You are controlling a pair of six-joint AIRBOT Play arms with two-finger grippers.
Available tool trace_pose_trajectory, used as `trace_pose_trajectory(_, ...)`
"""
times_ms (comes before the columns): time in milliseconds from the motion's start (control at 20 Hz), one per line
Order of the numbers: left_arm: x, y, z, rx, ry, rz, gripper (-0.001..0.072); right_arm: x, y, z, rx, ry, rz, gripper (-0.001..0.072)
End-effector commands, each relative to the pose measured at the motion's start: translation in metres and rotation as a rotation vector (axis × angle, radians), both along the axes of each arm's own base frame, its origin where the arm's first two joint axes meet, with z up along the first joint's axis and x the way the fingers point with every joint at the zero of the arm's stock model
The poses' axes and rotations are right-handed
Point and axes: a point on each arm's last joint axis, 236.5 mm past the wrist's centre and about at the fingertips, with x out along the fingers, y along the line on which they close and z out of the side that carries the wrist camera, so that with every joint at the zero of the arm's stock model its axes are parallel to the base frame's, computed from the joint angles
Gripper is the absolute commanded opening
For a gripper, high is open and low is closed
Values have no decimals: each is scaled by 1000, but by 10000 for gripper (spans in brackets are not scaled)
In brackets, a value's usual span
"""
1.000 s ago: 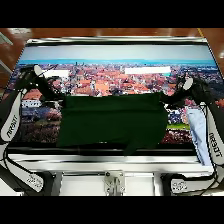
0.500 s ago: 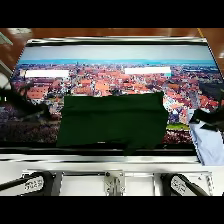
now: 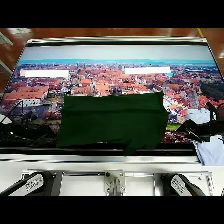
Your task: Fold the shirts.
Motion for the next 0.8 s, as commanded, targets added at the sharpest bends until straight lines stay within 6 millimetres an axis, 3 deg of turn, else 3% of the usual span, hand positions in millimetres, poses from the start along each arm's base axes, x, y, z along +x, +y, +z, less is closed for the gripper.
trace_pose_trajectory(0,0,-7,-23,-33,-6,10,662,-1,3,-1,13,-5,0,635)
trace_pose_trajectory(350,7,-30,-43,-67,22,1,658,-17,-20,-12,-89,64,24,635)
trace_pose_trajectory(450,9,-37,-48,-69,36,15,525,-21,-20,-17,-82,91,27,635)
trace_pose_trajectory(500,11,-39,-51,-62,49,41,491,-24,-20,-22,-73,121,26,635)
trace_pose_trajectory(600,15,-41,-52,-53,67,92,171,-28,-8,-34,-3,162,19,635)
trace_pose_trajectory(700,17,-44,-47,-66,46,67,53,-33,20,-45,116,170,30,635)
trace_pose_trajectory(750,19,-45,-43,-67,31,52,52,-40,36,-51,165,173,59,635)
